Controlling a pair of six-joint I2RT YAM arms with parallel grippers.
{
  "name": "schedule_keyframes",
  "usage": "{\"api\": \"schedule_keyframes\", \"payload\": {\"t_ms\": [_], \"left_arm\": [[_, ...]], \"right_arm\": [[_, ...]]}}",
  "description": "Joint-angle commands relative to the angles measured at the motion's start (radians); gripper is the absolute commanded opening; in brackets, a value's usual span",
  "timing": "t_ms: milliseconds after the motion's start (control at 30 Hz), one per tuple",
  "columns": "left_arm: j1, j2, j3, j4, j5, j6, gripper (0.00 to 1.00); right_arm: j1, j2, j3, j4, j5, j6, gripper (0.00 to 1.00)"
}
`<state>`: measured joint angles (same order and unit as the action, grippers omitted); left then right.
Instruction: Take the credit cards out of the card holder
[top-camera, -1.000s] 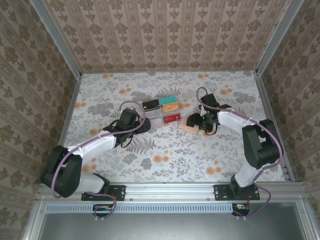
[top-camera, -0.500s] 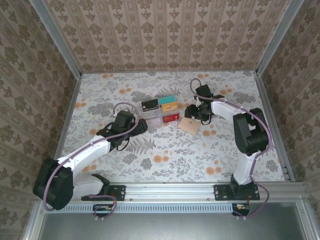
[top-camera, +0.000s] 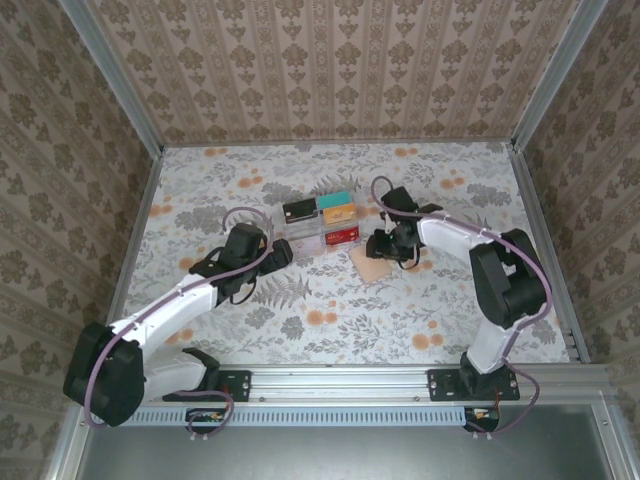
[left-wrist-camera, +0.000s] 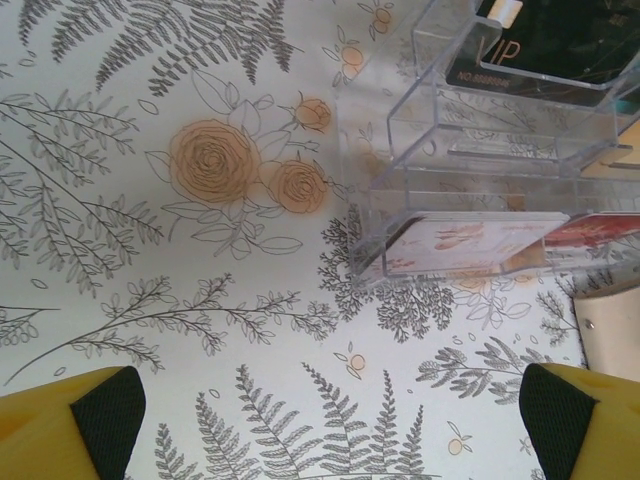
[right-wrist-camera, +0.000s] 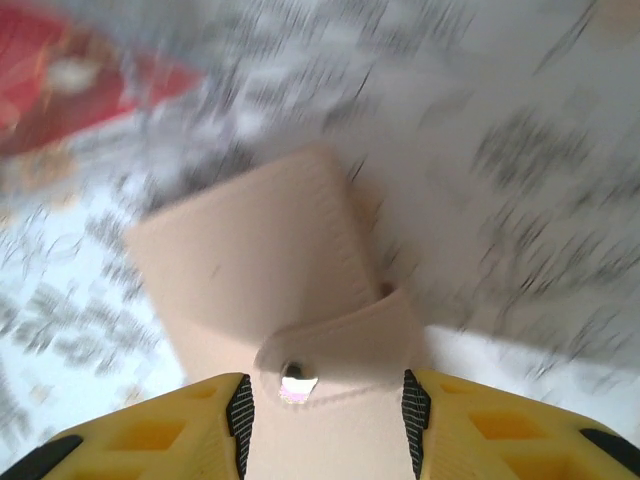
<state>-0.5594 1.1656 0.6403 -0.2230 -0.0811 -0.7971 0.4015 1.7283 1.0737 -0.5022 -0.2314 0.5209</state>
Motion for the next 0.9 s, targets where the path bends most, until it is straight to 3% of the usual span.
{"api": "schedule_keyframes", "payload": {"t_ms": [0,100,200,400,533,633,733,867], "left_arm": [[0.007,0.012,0.008,0.019,0.056,-0.005,1.0],[0.007,0.027,0.015,0.022,0.104,0.002,1.0],[0.007,0.047,0.031,0.022,0.151,0.024,1.0],[0.007,0.092,0.048,0.067,0.242,0.031,1.0],[0.006,0.106,0.056,0.092,0.269,0.014,1.0],[0.006,0.126,0.062,0.113,0.302,0.002,1.0],[0.005,0.15,0.07,0.125,0.327,-0.018,1.0],[0.0,0.176,0.073,0.148,0.355,-0.038,0.98]], "right_arm": [[0.033,-0.086,-0.1,0.065,-0.136,0.161,0.48],[0.041,-0.145,-0.152,0.118,-0.143,0.202,0.5],[0.038,-0.182,-0.145,0.07,-0.004,0.159,0.51],[0.034,-0.081,-0.039,0.034,0.024,0.055,0.49],[0.036,-0.011,0.043,-0.028,0.164,0.041,0.48],[0.043,-0.001,0.062,-0.045,0.251,0.036,0.55],[0.043,0.034,0.076,-0.041,0.237,0.024,0.56],[0.057,0.087,0.087,-0.04,0.16,0.009,0.52]]}}
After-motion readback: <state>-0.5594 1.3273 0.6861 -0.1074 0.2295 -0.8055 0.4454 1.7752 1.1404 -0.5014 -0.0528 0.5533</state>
